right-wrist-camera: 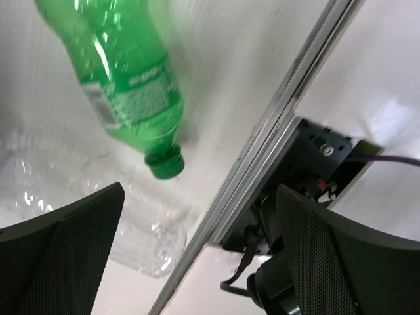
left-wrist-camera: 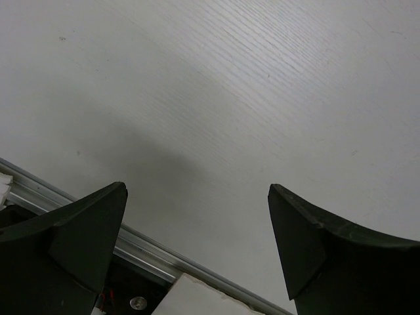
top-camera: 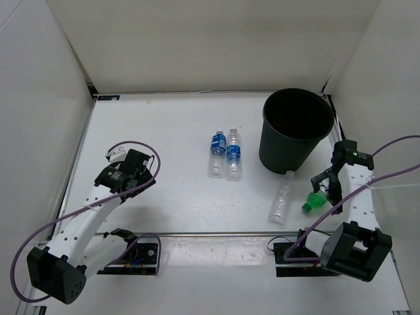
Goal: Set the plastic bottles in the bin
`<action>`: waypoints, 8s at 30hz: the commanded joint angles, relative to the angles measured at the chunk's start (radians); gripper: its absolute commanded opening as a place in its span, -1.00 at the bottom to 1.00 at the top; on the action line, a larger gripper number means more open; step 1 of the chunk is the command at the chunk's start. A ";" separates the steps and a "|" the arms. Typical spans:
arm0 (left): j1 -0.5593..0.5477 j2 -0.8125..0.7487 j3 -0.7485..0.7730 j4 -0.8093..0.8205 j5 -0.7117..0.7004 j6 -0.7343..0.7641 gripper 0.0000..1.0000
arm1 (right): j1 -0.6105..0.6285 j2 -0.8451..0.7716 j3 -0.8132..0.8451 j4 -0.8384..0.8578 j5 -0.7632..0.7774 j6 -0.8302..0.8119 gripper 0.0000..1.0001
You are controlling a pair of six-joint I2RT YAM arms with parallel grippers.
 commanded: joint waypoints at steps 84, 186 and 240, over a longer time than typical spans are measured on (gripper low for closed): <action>-0.108 0.237 0.053 -0.036 0.025 0.010 1.00 | -0.032 0.192 0.068 0.239 -0.278 -0.224 -0.99; -0.108 0.427 0.311 0.007 0.083 0.038 1.00 | 0.314 0.084 0.949 0.211 -0.303 -0.164 -0.28; -0.146 1.256 0.970 0.358 0.798 0.259 0.73 | 0.317 0.009 0.670 0.116 -0.247 -0.270 1.00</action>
